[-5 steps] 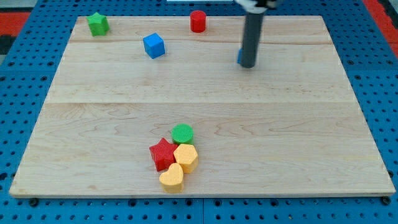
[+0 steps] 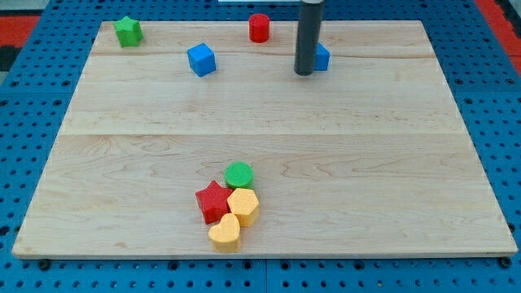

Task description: Move the blue triangle towards top right

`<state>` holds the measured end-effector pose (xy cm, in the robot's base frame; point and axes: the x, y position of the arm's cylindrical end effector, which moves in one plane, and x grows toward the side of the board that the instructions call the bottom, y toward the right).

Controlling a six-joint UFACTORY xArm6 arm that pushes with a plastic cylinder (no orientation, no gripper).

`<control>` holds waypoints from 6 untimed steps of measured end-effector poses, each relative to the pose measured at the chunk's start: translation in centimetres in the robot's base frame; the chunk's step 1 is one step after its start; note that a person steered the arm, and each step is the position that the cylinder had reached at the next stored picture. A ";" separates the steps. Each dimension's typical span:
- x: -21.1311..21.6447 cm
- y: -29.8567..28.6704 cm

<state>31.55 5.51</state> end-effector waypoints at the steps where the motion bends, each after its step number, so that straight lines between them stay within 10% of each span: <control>1: -1.5 0.5; 6: -5.8 9.7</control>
